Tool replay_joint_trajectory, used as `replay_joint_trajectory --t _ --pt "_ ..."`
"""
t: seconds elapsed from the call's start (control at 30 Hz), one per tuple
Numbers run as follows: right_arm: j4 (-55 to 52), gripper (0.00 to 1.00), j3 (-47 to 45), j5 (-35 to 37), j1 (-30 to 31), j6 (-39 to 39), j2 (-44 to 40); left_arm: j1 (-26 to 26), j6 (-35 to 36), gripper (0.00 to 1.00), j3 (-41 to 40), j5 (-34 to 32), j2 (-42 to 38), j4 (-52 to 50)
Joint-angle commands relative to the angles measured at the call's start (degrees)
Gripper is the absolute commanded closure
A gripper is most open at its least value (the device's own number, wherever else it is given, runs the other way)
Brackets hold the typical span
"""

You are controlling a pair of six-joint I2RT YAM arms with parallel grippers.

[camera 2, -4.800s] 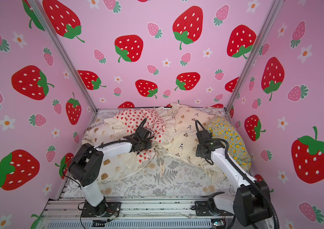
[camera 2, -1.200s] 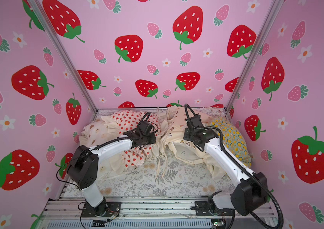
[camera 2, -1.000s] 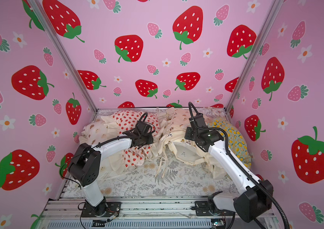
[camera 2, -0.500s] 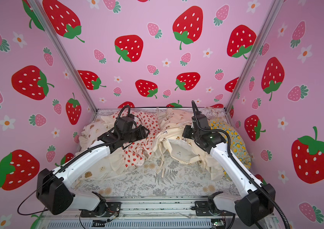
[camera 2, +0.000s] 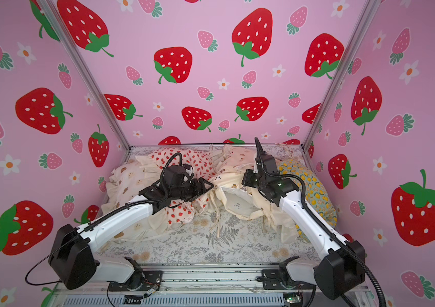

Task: Zip up pillowcases
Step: Adjust the pillowcase at the center of the board.

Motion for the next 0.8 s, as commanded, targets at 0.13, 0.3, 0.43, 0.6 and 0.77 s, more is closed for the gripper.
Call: replay_joint_trajectory --t 0.13,0.3,0.43,0.6,0.77 --pt "3.18 1.00 -0.85 -2.01 -0.10 0.60 -2.39 -0.50 -3.77 0.29 0.53 -1.04 3.31 9.03" --pt "2.23 1.00 -1.38 -1.65 -0.11 -0.03 -2.83 -1.03 -4.26 0.43 0.30 -1.79 3.80 11.09" --pt "2.17 1.00 -1.31 -2.97 -0.14 0.12 -2.61 -1.03 -4.24 0.48 0.82 -1.87 3.95 10.69" --pt "1.18 1.00 -1.55 -2.81 -0.01 0.33 -2.96 -1.08 -2.86 0.62 2.58 -2.26 3.93 8.37" --pt "-0.20 1.00 -1.62 -2.72 -0.01 -0.07 -3.48 -0.96 -2.00 0.76 3.75 -3.11 3.35 6.86"
